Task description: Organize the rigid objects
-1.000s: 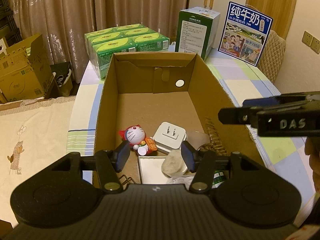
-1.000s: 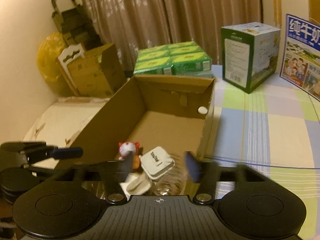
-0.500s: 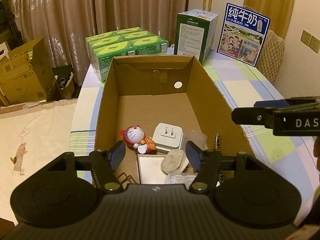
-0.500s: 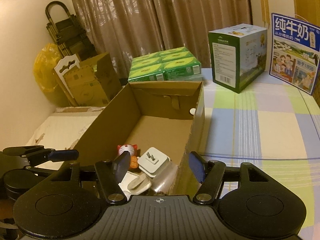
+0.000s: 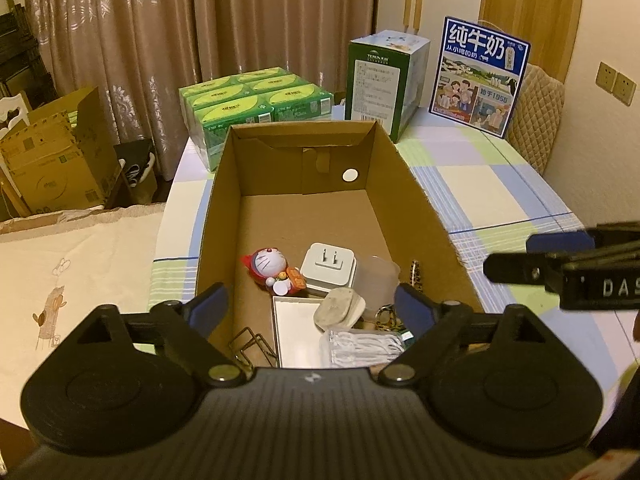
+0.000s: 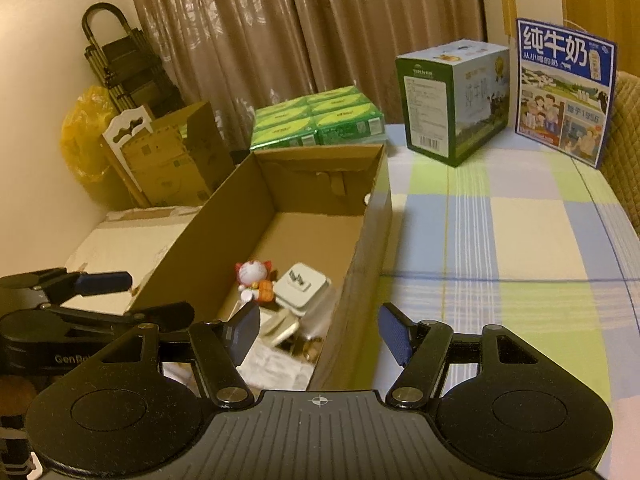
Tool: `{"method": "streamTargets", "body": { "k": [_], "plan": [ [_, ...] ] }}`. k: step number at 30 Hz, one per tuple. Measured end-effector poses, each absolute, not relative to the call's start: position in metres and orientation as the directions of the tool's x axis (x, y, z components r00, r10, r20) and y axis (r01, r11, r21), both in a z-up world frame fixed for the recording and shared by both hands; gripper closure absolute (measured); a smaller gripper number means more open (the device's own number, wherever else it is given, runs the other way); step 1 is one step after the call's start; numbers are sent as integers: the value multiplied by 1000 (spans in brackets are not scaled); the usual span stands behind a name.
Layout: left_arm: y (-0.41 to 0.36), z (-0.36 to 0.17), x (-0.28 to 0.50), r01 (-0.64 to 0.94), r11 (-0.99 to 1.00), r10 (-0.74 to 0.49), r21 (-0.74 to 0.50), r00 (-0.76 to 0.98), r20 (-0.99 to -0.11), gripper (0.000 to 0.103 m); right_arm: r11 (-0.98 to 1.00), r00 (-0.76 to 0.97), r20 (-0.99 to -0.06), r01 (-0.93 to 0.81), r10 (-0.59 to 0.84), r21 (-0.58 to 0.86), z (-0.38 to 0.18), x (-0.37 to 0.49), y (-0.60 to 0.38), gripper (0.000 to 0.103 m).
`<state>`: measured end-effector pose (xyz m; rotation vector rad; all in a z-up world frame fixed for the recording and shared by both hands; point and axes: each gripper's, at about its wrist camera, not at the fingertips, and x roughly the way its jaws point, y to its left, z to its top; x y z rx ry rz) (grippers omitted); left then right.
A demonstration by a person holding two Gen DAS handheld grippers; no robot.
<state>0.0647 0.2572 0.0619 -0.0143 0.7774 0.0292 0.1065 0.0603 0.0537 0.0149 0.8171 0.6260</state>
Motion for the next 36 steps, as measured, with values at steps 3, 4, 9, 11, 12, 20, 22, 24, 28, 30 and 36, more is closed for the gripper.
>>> {"method": "streamTargets", "body": {
  "k": [3,4,9,11,12,20,22,24,28,30,36],
  "plan": [
    [255,66,55,-40,999,32,4,716,-698,9,827,526,-676,-511,516,233,55,96,57,25],
    [254,68,51,-44,999,33,2,719,-694,7,832,532,-676,-507,509,227,56,92,55,24],
    [250,76,32,-65,998,45,-5,746,-665,2,845,553,-675,-493,488,208,62,76,47,21],
    [249,78,26,-68,998,40,-16,747,-664,2,844,558,-671,-497,488,201,66,70,43,21],
    [248,79,24,-70,997,38,-22,749,-662,2,845,561,-670,-498,487,197,67,67,42,20],
    [240,87,4,-85,995,27,-51,728,-685,2,865,576,-680,-467,454,181,73,49,25,20],
    [238,88,-2,-87,995,28,-52,723,-691,2,868,575,-684,-462,449,181,72,44,21,20],
    [235,87,-9,-88,995,32,-45,720,-694,2,871,572,-690,-457,444,181,70,40,18,20],
    [234,84,-20,-111,992,36,-62,716,-697,2,878,567,-704,-445,428,176,64,32,10,20],
    [235,81,-25,-127,989,33,-82,713,-701,2,880,563,-710,-440,424,177,61,28,7,20],
    [231,72,-34,-157,985,59,-71,695,-717,2,881,550,-726,-444,413,165,52,16,4,20]
  ]
}}
